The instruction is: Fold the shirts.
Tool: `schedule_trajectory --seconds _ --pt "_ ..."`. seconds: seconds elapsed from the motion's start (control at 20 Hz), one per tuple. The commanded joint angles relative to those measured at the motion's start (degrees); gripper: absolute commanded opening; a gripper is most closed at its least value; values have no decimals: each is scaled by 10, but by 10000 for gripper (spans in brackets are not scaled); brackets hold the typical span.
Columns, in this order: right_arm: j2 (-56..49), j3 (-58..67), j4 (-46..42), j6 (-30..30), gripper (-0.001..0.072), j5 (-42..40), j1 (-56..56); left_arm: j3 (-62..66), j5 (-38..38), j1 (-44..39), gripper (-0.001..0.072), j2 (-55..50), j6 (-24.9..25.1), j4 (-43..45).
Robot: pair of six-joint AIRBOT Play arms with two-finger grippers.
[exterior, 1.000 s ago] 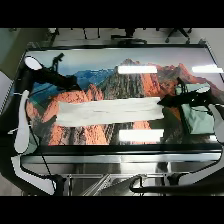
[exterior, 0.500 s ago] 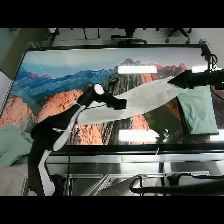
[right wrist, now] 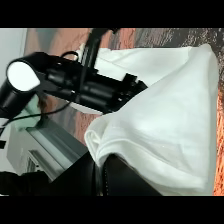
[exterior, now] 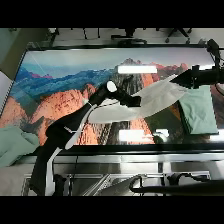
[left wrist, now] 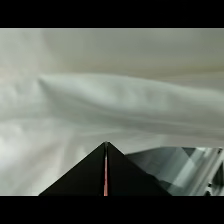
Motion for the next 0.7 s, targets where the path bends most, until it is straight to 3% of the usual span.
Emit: schedule_trajectory --seconds 0.0,0.2,0.35,0.5,0.6,0.65 --pt "-2 1 1 9 21 -20 2 12 -110 75 18 86 7 -58" --pt "-6 0 1 17 20 -120 102 19 -161 196 19 227 16 -135" --pt "-28 0 1 1 21 -271 265 18 -162 267 18 310 17 -136" --pt "-85 0 1 -52 21 -442 452 -35 -143 309 18 381 37 -136" --pt "-151 0 1 -124 39 -594 576 -82 -134 323 18 419 61 -137" --pt "-188 1 1 -164 246 -677 635 -105 -128 325 18 435 72 -137"
